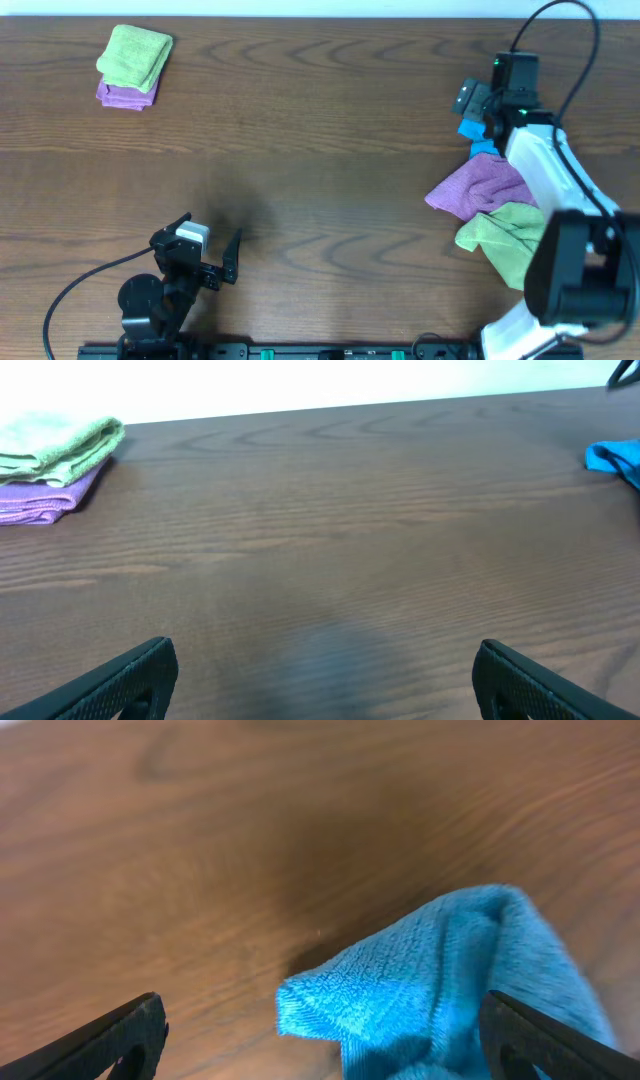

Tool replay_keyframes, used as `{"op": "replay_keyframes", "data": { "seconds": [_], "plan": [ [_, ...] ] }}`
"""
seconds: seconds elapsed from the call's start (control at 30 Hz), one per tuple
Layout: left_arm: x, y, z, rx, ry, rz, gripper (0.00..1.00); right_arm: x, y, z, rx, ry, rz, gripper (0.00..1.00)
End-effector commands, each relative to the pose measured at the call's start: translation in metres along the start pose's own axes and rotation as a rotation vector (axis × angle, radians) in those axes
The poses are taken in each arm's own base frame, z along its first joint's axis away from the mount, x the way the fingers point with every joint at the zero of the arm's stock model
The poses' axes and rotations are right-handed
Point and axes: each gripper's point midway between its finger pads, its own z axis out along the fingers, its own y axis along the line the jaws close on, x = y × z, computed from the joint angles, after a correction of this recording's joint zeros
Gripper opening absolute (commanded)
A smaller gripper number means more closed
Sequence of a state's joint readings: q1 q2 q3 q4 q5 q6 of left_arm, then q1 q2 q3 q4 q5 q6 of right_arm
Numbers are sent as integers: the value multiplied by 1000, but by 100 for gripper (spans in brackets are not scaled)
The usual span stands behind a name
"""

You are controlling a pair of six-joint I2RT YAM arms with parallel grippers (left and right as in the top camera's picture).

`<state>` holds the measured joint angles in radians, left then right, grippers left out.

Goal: Fold the cloth
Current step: 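Reach the right gripper to the blue cloth's far corner and grasp it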

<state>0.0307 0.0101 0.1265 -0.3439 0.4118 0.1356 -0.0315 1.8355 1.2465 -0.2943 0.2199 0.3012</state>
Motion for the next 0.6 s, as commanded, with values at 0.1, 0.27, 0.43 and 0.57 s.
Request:
{"op": "replay_keyframes", "data": {
  "seconds": [0.1,0.27,0.43,0.57],
  "plan": [
    [10,-1,2,9,24,7,95,7,-22,32,115,6,-51,99],
    [10,-1,2,9,24,7,95,17,-40,47,166,39,-120,99],
    [10,-1,2,9,24,6,95,22,-51,50,186,66,-122,92],
    [10,-1,2,9,24,6,95,29,-53,55,171,93,-119,83]
  ]
}}
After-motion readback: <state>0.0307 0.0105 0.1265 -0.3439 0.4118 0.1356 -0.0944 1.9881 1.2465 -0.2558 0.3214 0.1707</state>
